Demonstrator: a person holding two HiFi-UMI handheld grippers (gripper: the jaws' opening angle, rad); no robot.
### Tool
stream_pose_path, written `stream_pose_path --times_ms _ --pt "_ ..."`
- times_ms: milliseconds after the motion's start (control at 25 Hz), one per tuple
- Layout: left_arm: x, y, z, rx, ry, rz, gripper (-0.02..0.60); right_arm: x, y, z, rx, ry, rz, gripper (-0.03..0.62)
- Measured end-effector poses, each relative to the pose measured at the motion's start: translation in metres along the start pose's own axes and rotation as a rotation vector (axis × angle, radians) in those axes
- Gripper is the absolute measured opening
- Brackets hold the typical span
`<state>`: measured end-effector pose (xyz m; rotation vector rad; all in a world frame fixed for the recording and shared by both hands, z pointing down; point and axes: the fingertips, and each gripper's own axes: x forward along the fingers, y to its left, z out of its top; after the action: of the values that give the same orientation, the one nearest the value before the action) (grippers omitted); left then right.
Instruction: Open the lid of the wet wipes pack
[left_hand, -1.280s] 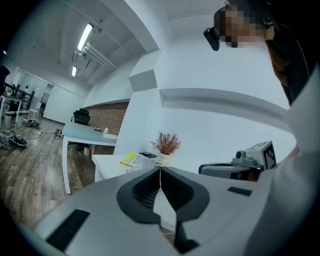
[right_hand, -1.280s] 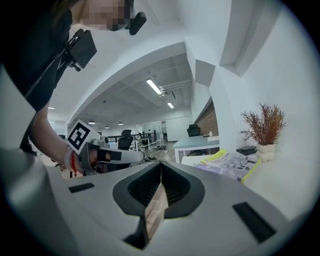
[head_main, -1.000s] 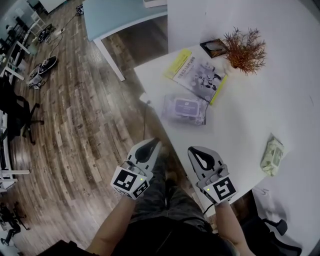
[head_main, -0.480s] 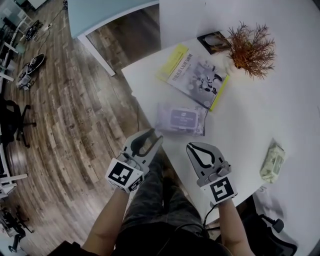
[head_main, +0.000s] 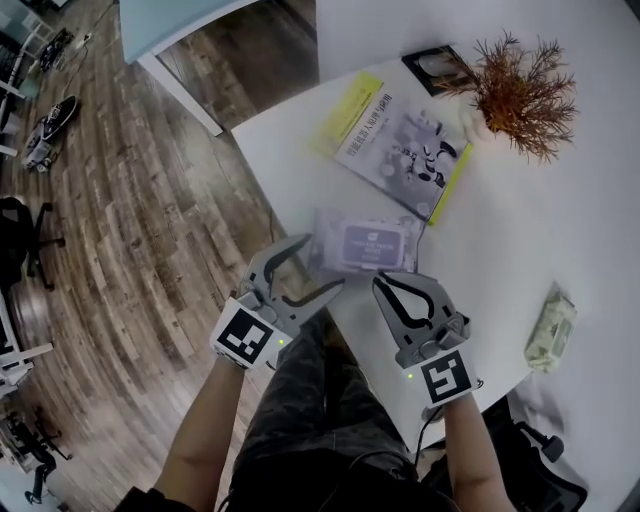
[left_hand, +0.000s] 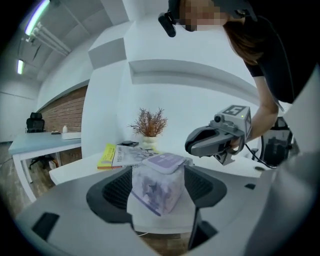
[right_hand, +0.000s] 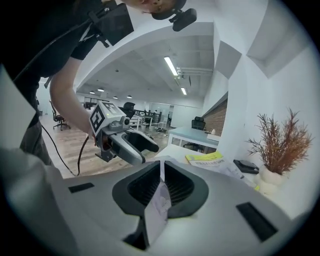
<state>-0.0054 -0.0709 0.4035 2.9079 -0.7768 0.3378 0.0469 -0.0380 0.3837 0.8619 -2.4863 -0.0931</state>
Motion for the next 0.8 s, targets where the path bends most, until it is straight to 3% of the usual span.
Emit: stream_pose_path --times_ms 120,200,400,800 --pt "0.009 0.006 -0.001 0.062 0.028 -0.036 0.336 0.007 -0.006 -0.001 -0.014 0.0 -0.007 0.034" --pt "0.014 0.008 -0.002 0.095 0.043 -0.065 0.355 0.011 -0.007 -0.002 -0.022 0.009 0.011 0.102" --pt "0.024 0.004 -0.008 0.15 0.092 -0.165 0.396 0.017 -0.01 -0.006 -0.061 0.026 0.054 0.107" --pt "0.038 0.003 -0.016 0.221 0.151 -0.266 0.411 0.027 -0.006 -0.012 -0.14 0.054 0.138 0.12"
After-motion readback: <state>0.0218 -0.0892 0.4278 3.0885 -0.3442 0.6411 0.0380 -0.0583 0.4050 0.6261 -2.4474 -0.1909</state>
